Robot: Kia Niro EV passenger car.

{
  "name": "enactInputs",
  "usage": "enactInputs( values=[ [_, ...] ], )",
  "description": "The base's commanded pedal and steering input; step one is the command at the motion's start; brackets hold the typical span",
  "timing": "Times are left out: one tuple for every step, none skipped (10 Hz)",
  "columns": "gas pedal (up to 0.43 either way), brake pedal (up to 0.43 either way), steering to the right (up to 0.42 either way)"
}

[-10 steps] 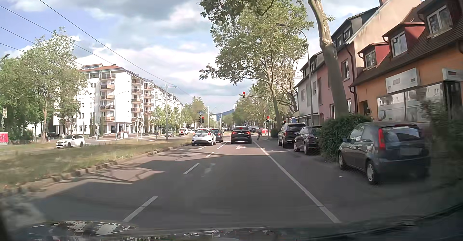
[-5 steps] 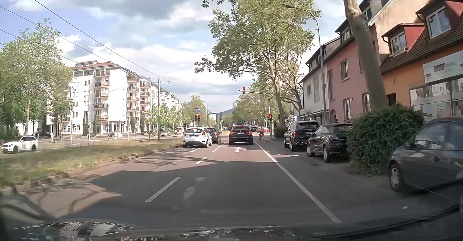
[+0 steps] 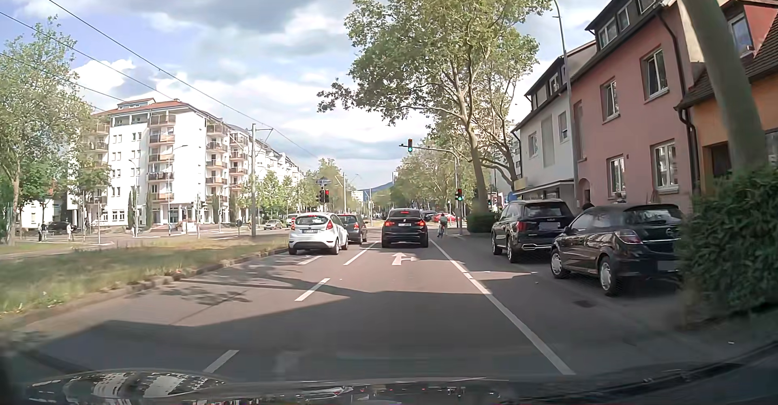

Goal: Follow the waypoints while adhering to traffic rules and regulations

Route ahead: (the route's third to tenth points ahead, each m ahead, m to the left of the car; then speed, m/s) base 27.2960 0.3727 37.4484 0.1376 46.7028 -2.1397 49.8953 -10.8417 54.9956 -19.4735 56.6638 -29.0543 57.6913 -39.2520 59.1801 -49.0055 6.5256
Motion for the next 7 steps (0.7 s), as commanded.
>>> enactInputs(
  values=[
    [0.0, 0.165, 0.0],
    [0.0, 0.159, -0.001],
    [0.0, 0.146, -0.001],
    [0.0, 0.128, 0.0],
    [0.0, 0.128, 0.0],
    [0.0, 0.122, 0.0],
    [0.0, 0.122, 0.0]
  ],
)
